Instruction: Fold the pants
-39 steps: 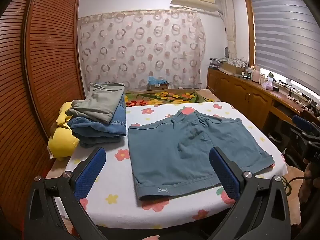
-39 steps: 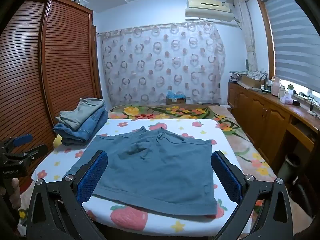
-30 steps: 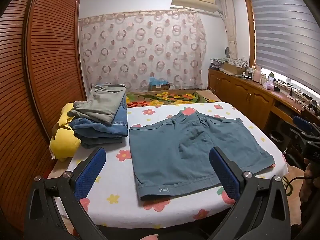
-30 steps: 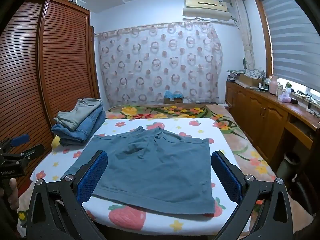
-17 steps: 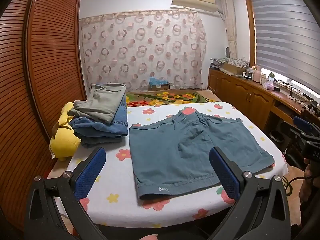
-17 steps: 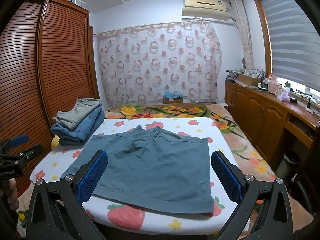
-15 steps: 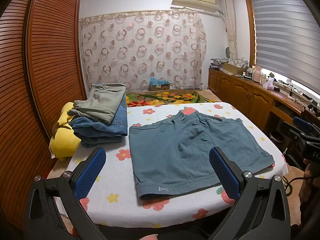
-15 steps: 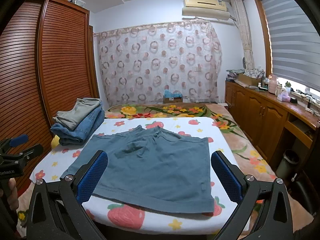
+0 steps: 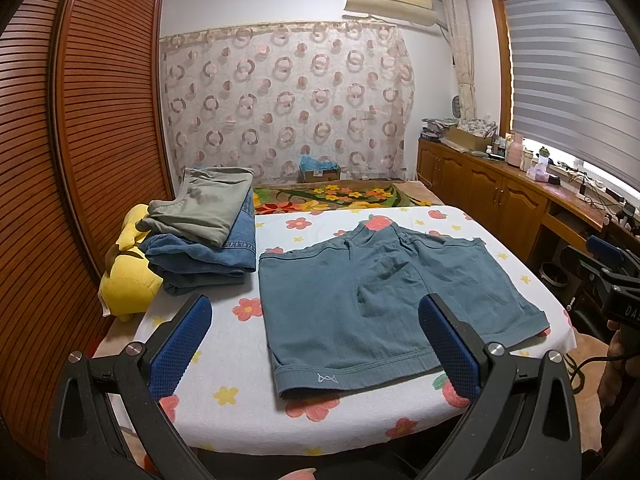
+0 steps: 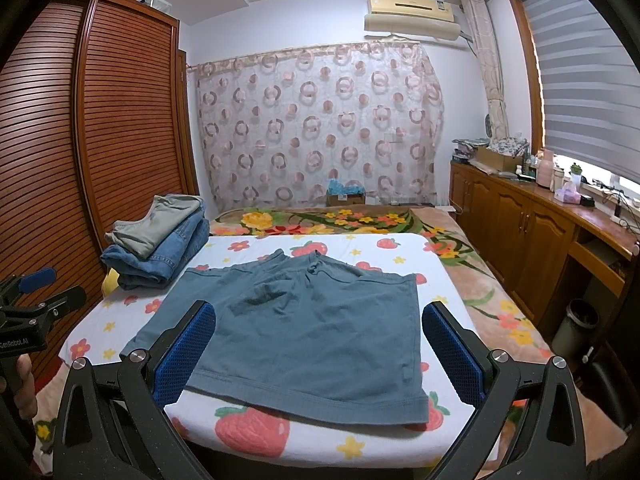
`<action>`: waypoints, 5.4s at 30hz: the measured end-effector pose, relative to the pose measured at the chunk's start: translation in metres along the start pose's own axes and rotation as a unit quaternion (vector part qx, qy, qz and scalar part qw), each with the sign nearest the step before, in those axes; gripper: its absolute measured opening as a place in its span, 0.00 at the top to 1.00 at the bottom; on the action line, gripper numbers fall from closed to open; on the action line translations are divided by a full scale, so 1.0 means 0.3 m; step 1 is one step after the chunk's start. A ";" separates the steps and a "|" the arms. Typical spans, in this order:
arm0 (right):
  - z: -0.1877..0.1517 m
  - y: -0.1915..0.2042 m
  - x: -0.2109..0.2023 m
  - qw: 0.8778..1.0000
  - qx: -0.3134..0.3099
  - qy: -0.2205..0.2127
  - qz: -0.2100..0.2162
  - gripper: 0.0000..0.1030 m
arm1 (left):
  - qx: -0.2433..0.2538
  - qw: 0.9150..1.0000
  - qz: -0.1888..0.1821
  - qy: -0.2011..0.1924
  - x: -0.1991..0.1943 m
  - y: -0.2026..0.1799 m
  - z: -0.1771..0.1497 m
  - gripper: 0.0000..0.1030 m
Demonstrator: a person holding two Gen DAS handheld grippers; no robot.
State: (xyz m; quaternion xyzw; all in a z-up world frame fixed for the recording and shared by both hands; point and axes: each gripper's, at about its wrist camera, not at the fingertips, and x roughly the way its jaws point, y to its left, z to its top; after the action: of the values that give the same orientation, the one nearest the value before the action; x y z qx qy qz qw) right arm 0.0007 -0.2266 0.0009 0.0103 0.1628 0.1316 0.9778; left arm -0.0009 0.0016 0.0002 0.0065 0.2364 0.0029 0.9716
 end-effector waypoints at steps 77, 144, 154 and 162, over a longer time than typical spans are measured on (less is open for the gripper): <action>-0.023 -0.020 0.052 0.999 -0.004 0.043 -0.007 0.00 | -0.015 0.997 -0.024 0.075 0.153 0.041 -0.135 0.00; 0.011 -0.180 0.139 0.991 -0.017 0.133 -0.005 0.05 | 0.047 0.966 -0.242 0.084 0.336 -0.282 0.102 0.93; 0.001 -0.206 0.105 0.992 -0.005 0.125 -0.017 0.05 | 0.071 0.952 -0.285 0.087 0.335 -0.437 0.150 0.93; -0.006 -0.195 0.112 0.992 0.003 0.125 -0.019 0.05 | 0.072 0.957 -0.264 0.095 0.344 -0.441 0.135 0.77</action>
State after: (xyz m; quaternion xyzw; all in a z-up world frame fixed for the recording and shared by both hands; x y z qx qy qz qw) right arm 0.0459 -0.2744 -0.0150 -0.0064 0.2843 0.1124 0.9521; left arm 0.1098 -0.1303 -0.0132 0.0133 0.3201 -0.2704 0.9079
